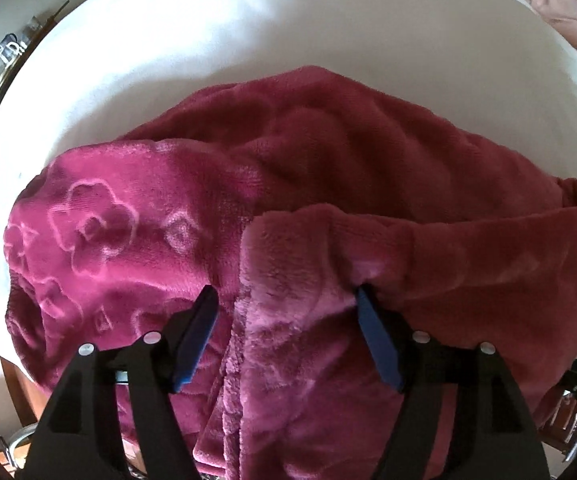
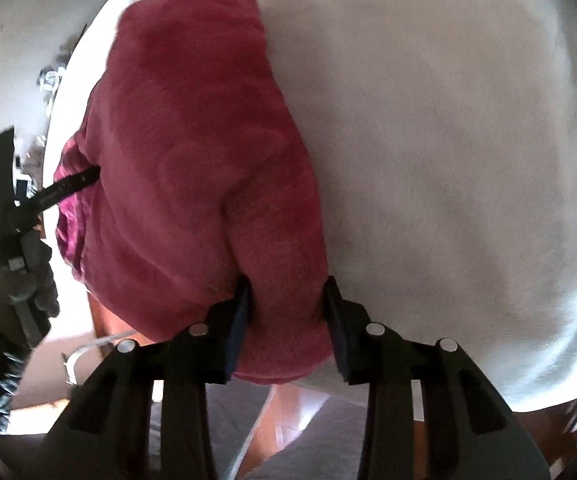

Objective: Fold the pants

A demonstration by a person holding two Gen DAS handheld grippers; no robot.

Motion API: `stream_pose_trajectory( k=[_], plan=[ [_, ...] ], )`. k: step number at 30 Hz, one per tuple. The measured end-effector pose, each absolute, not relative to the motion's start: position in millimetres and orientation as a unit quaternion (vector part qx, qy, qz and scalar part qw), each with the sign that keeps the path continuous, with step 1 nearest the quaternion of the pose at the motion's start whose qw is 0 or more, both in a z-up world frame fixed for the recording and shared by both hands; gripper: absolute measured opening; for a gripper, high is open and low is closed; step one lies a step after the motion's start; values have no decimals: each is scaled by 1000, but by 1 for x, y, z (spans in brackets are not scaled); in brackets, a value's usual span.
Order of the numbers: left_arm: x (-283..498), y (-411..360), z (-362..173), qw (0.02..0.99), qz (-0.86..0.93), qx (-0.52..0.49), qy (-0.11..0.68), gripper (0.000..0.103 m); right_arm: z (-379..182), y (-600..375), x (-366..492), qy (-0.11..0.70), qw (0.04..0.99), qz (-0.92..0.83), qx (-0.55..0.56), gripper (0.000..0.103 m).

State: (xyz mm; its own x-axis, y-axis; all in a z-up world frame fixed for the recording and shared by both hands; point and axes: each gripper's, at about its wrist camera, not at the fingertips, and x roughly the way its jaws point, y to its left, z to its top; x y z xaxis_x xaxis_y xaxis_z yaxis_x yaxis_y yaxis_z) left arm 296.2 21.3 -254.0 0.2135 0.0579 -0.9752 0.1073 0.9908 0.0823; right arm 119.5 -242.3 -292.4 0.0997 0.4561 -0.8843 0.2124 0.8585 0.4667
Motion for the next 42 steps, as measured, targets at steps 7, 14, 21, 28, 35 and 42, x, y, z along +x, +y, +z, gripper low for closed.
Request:
stream_pose_trajectory(
  k=[7,14,21,28,35,42],
  plan=[
    [256,46,-229,793,-22,30,608,71,-238,-247,141,620,751,79,214,39],
    [223,50,-218,797,-25,-1,603,71,-208,-216,201,576,790,113,178,39],
    [209,65,-256,779,6,-1,627,71,-248,-209,274,600,783,76,145,39],
    [212,86,-264,774,-7,-23,633,79,-270,-207,295,619,773,48,130,39],
    [215,146,-224,786,2,-74,614,79,-246,-191,290,601,790,29,116,39],
    [205,237,-204,792,57,-130,594,79,-213,-161,278,573,812,19,109,46]
  ],
)
